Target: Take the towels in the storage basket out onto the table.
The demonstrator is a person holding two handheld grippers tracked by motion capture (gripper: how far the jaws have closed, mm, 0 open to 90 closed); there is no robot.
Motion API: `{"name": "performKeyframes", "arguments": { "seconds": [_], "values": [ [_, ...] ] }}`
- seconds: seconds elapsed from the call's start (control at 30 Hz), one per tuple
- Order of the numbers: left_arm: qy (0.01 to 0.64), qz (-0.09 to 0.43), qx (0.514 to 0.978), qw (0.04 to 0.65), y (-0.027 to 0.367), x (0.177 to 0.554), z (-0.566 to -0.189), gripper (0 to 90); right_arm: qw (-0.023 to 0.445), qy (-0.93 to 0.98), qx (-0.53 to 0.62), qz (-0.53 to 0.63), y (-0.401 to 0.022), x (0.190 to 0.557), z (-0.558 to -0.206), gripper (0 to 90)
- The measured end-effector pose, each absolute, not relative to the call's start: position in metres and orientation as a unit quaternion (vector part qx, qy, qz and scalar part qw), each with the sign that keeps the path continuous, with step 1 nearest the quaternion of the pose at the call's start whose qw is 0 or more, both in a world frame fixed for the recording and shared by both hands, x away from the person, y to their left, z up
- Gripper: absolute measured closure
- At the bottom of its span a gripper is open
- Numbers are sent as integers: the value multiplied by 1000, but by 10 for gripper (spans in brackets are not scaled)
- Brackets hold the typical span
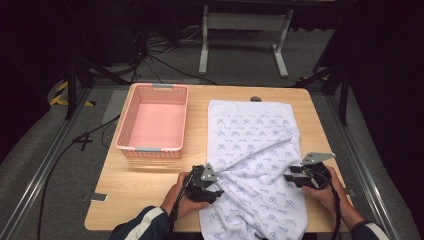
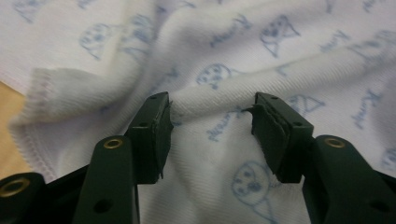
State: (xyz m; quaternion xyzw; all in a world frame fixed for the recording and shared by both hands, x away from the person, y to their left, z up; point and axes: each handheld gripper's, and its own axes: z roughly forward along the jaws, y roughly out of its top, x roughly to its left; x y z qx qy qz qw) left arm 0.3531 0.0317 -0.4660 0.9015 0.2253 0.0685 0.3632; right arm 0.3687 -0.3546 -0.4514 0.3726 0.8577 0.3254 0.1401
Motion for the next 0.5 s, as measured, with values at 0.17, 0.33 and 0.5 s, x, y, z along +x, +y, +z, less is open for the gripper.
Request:
{"name": "performKeyframes", "arguments": {
  "seconds": [0.17,0.33,0.5],
  "values": [
    [232,85,897,367,19,380,-467,481,173,842,402,317,-363,401,-452,581],
    [241,75,899,358,10,401,-463,482,191,819,442,311,-378,434,-451,580],
    [213,67,910,350,15,389,-462,477,216,813,452,297,-388,441,-450,569]
  ]
}}
